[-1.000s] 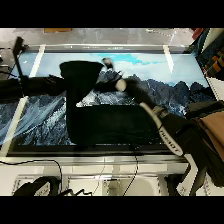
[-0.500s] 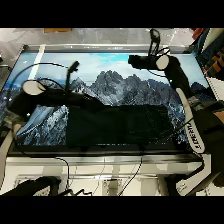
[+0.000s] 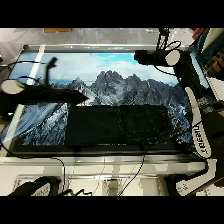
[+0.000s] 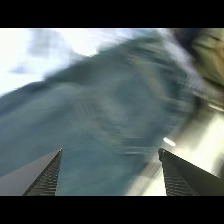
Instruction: Fold the clothes and pants, and hang the long-sleeved shirts on hangers.
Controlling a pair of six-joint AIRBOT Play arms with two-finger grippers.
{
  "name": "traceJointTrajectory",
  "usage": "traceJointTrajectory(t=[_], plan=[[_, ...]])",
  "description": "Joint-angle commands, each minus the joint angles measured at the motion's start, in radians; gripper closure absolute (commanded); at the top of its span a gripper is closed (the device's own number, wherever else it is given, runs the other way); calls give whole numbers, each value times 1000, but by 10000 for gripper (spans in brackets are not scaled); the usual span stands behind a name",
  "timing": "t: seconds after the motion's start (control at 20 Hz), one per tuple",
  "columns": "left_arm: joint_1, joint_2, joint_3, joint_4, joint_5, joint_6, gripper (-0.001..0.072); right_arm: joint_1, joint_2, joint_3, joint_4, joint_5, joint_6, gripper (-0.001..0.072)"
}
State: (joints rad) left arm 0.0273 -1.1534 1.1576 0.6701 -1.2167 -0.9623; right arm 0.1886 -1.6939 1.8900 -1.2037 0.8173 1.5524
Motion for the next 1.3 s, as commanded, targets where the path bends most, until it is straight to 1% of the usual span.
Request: traceJointTrajectory(t=[0.0, 0.1, 0.2, 0.3, 0.55, 0.65, 0.7, 0.75, 0.8, 0.95, 1.0, 1.05, 1.1, 1.15, 1.2, 1.25], plan=[[225, 33, -90, 126, -6, 17, 18, 0, 5, 0, 0, 86, -37, 686], [299, 25, -209, 129, 8, 70, 18, 0, 5, 1, 3, 124, -37, 686], [338, -2, -323, 135, 52, 94, 18, 0, 5, 0, 5, 167, -37, 686], [351, -48, -391, 138, 121, 99, 18, 0, 5, 0, 6, 198, -37, 686], [352, -264, -404, 122, 167, 123, 17, 0, 5, 0, 30, 203, -37, 686], [352, -333, -404, 89, 164, 182, 18, -1, 5, 0, 29, 203, -37, 686], [346, -359, -404, 67, 156, 225, 19, 0, 5, 0, 29, 202, -37, 686], [336, -369, -402, 52, 140, 272, 143, -1, 5, 1, 29, 201, -37, 686], [320, -372, -402, 50, 124, 302, 154, -1, 5, 1, 29, 198, -37, 686], [245, -372, -402, 51, 87, 301, 153, 0, 5, 0, 29, 185, -37, 686], [209, -372, -402, 51, 79, 301, 162, 0, 5, 0, 29, 187, -37, 686], [173, -372, -402, 51, 79, 301, 240, 0, 5, 0, 29, 192, -37, 686], [138, -372, -401, 50, 80, 298, 432, -1, 5, 0, 26, 203, -39, 686], [108, -372, -395, 48, 84, 297, 558, -1, 5, 0, 13, 222, -59, 686], [92, -371, -380, 48, 80, 289, 596, -1, 5, 0, -7, 243, -85, 686], [86, -368, -352, 48, 69, 263, 678, -1, 5, 0, -28, 270, -111, 686]])
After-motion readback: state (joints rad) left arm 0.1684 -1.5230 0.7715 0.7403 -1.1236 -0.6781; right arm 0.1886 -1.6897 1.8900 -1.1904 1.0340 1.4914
